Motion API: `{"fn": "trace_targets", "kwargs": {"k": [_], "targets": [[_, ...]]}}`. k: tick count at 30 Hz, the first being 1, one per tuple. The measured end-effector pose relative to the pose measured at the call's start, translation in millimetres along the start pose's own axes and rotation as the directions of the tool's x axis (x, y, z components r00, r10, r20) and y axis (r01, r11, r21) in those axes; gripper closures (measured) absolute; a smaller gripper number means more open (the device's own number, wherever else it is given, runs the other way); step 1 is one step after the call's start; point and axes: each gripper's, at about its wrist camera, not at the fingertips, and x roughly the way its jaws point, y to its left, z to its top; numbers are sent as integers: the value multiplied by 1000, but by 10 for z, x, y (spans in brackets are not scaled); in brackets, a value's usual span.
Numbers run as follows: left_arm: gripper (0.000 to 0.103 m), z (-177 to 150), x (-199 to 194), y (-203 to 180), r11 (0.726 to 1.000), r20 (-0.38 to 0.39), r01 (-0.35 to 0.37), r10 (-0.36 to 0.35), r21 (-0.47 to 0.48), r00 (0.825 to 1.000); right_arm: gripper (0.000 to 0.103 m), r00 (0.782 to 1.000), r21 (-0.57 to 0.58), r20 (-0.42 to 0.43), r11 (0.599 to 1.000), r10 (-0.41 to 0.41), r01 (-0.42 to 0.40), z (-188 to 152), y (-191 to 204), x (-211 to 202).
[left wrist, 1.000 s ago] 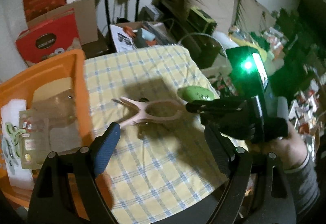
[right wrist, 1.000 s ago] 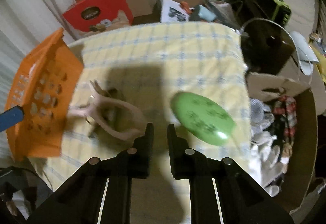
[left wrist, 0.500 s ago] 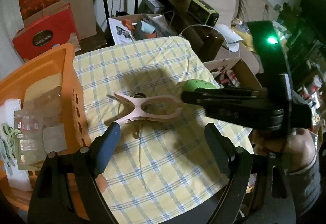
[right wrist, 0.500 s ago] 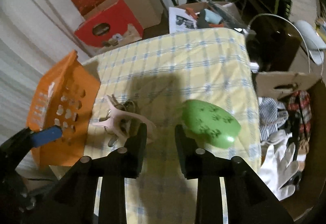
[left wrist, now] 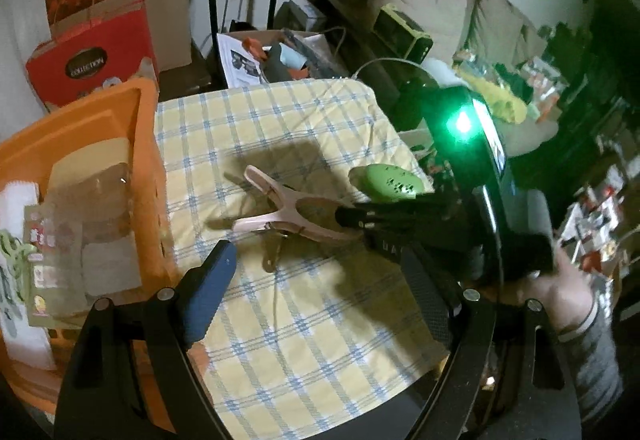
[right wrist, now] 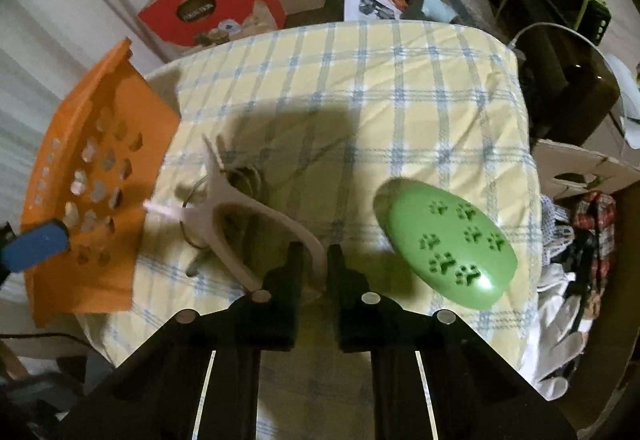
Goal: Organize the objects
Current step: 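Close the right tool on the pink clothespin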
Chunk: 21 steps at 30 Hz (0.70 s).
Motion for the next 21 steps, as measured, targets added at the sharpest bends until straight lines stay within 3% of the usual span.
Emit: {"fn": "trace_targets", "kwargs": {"k": [7, 13, 18, 21], "targets": [[16, 23, 87, -5, 994, -11, 57, -58, -93, 998, 94, 1000, 15, 2, 1000, -23, 23, -247, -218, -225], [13, 0, 214, -207, 998, -10, -17, 17, -54, 1000, 94, 999, 25, 10, 998, -51, 51, -430, -334, -361], [13, -64, 291, -370, 1000, -34, -3, 2, -25, 999, 94, 998, 50, 21, 997, -62, 61, -564, -423, -410], [13, -123, 408, -380, 998, -63, 12, -15, -59, 998, 94, 998, 59, 30, 997, -48, 46, -617, -433, -421]]}}
